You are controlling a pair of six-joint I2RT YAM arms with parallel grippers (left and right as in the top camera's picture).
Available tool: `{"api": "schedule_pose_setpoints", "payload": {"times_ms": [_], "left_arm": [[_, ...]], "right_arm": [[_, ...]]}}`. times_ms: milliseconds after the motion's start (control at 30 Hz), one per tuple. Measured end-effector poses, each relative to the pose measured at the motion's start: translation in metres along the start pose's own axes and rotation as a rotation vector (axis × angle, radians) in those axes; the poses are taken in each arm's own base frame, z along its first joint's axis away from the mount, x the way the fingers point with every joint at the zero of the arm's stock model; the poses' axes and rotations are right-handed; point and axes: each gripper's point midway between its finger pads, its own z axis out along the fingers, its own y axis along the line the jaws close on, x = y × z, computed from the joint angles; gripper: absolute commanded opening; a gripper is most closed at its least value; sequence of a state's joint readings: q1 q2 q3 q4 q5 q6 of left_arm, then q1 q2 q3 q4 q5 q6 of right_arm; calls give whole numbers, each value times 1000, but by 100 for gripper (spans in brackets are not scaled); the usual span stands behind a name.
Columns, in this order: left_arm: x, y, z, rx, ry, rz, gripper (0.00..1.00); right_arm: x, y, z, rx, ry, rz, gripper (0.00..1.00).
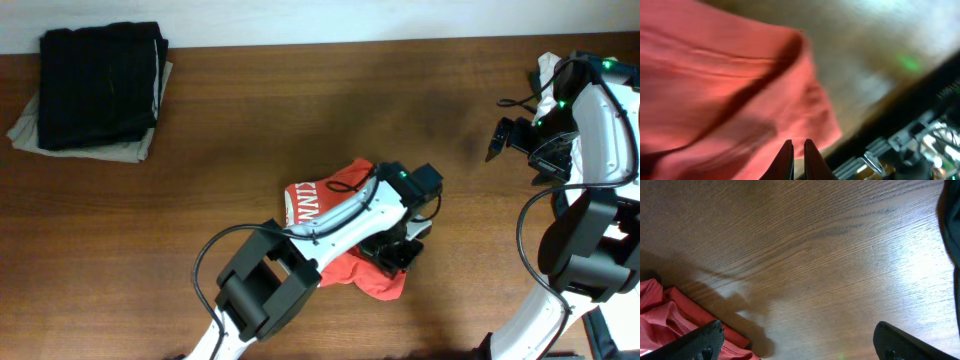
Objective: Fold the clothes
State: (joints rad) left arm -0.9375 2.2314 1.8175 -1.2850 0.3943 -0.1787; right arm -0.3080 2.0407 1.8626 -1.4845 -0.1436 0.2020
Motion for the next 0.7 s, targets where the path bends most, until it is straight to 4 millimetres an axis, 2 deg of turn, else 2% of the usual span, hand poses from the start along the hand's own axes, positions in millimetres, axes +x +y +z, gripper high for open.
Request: {"api": "schedule_pose_setpoints", "payload": {"times_ms": [100, 167, 233, 300, 333, 367, 433, 533, 700], "left_arm": [[5, -5, 0, 22, 22, 41, 0], [10, 10, -11, -27, 43, 6, 0], [-1, 44, -40, -96, -5, -76, 0], [-3, 78, -55, -127, -25, -195, 0], [-4, 88, -58, -135, -34, -229, 0], [-1, 98, -56, -147, -27, -265, 0], [8, 101, -40, -159, 25, -290, 0], [31, 95, 0, -156, 159, -303, 0], [36, 67, 12, -140, 186, -245, 0]], "right_arm": [[0, 0, 0, 0, 0, 0, 99], [0, 0, 0, 0, 0, 0, 99], [0, 0, 0, 0, 0, 0, 99], [0, 0, 0, 0, 0, 0, 99], [0, 0, 0, 0, 0, 0, 99], [0, 0, 0, 0, 0, 0, 99], [0, 0, 0, 0, 0, 0, 99], [0, 0, 0, 0, 0, 0, 99], [0, 0, 0, 0, 0, 0, 99]]}}
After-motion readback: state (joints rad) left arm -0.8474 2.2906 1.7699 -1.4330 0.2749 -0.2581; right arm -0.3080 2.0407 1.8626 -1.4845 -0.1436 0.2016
